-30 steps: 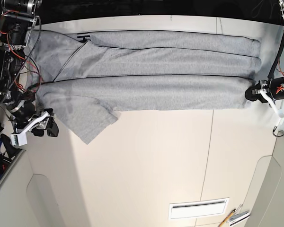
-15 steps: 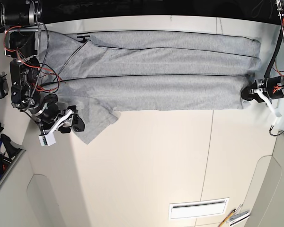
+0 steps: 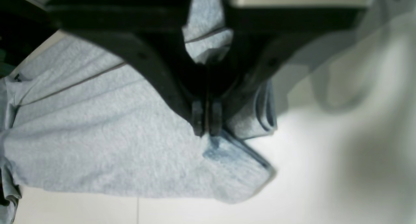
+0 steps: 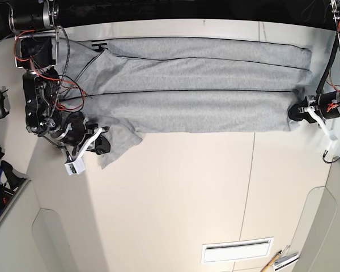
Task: Fold the T-shirt properly
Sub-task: 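Fold the gripped edge over onto the first fold with both grippers, then hold the folded strip ends and straighten it between both grippers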
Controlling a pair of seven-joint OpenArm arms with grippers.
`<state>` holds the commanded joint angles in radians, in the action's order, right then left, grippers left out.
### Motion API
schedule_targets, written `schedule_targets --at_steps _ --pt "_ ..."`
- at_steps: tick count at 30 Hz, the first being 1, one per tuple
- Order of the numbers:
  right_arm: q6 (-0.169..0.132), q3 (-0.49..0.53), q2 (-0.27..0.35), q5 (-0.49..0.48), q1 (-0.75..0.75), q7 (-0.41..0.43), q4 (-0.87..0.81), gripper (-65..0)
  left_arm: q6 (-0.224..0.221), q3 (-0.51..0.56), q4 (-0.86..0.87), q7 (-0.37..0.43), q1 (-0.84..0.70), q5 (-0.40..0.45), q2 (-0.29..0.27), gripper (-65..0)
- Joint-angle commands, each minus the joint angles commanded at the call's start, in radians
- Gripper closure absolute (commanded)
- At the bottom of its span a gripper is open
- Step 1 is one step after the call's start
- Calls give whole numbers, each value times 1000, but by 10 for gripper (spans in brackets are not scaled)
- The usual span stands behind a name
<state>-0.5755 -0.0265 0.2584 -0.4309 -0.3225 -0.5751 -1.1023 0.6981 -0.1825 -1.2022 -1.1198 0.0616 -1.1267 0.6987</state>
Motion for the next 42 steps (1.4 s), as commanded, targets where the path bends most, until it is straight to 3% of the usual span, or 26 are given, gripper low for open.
schedule_targets --at_steps 6,12,17,20,28,29,30,32,33,34,42 --pt "3 -76 58 -121 153 -144 -354 0 0 0 -31 -42 -1 -16 3 0" --pt "2 -205 96 -202 388 -185 -602 0 0 -1 -31 -174 -1 -161 41 0" --pt "-16 -304 96 -286 537 -186 -685 0 0 -1 -31 -271 -2 -243 52 0" --pt "-16 -317 96 -295 610 -188 -718 0 0 -1 -31 -276 -10 -314 53 0" --pt "-8 -317 89 -289 716 -188 -697 0 0 -1 -31 -276 -94 -313 53 -4" --pt "-4 -317 89 -285 716 -188 -684 0 0 -1 -31 -276 -100 -313 53 -78" --pt "-4 -317 90 -282 716 -188 -670 -12 0 -1 -31 -276 -107 -312 53 -142" --pt "-4 -317 90 -264 716 -188 -651 -221 0 -1 -31 -276 -116 -312 56 -229" --pt "-4 -317 90 -257 716 -188 -647 -297 0 -1 -31 -276 -117 -308 60 -247" --pt "-4 -317 90 -249 716 -188 -646 -331 0 -2 -31 -276 -117 -308 67 -254" --pt "-4 -321 90 -246 711 -188 -647 -330 0 -15 -31 -276 -117 -305 136 -254"
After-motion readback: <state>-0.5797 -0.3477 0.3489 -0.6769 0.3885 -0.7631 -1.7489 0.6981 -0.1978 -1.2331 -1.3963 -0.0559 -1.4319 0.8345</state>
